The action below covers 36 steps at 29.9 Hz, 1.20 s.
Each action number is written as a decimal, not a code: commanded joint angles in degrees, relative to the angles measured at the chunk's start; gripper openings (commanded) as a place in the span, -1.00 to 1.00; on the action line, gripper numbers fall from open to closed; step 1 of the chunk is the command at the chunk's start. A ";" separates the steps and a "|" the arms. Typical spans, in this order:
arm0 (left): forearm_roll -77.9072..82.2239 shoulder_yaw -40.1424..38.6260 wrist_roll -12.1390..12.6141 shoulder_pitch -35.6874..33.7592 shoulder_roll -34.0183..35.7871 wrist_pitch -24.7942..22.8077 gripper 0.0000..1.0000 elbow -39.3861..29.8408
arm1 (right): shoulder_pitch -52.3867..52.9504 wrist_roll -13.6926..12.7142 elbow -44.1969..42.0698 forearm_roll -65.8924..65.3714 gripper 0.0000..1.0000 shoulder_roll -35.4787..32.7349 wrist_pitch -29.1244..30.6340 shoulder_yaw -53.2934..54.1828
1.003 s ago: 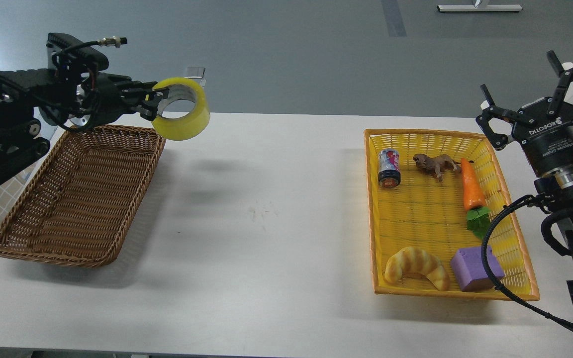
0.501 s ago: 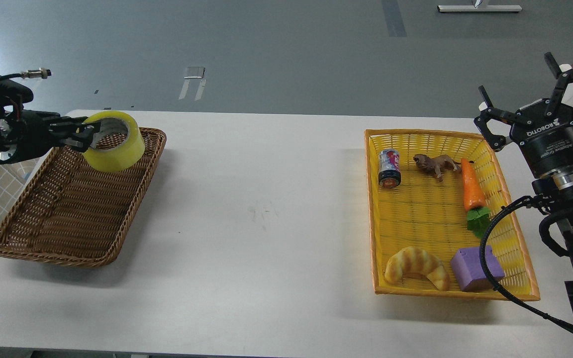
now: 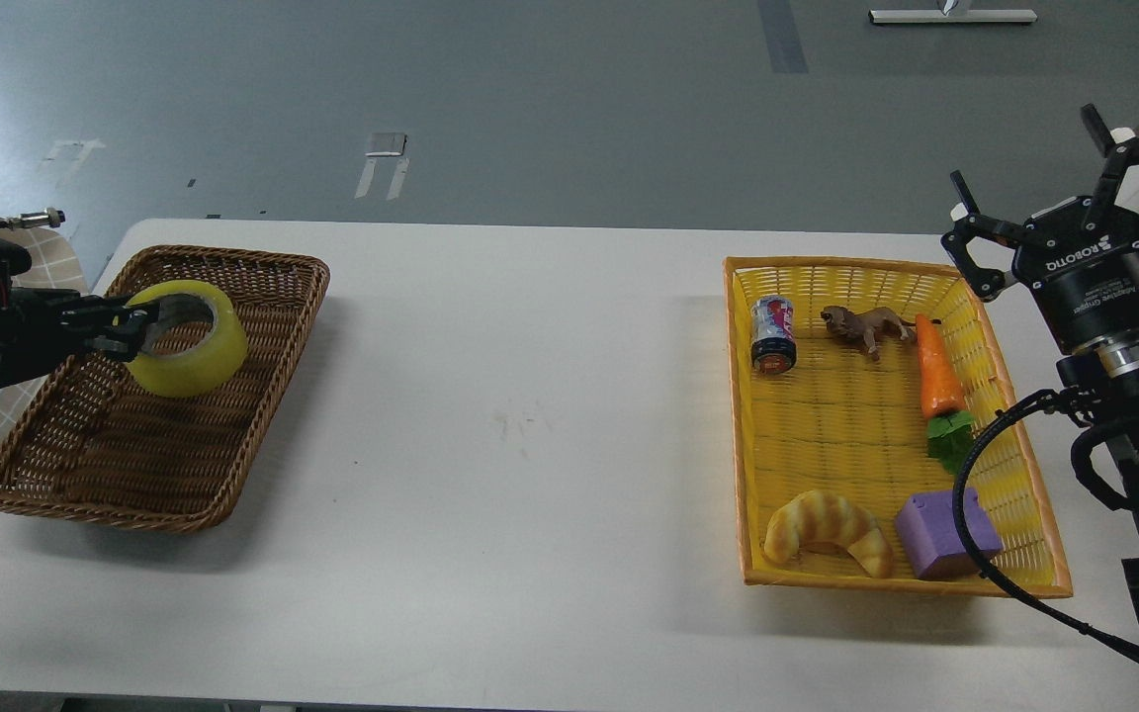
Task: Place and transfer tape with both arms
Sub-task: 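Carry the tape roll over the wicker basket and lower it in, then open the left gripper to release the tape roll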
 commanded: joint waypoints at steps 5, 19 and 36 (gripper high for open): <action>-1.63 -0.01 -1.10 3.90 -0.24 2.83 -1.00 2.42 | -0.18 0.00 0.00 0.00 1.00 -0.09 0.00 0.01; -3.83 -0.01 -1.81 5.92 -3.49 3.44 -1.00 6.37 | -0.35 0.00 0.00 0.00 1.00 -0.09 0.00 0.10; -7.69 -0.27 -5.90 5.48 -3.40 8.19 0.81 6.64 | -0.35 0.00 0.00 0.00 1.00 -0.09 0.00 0.10</action>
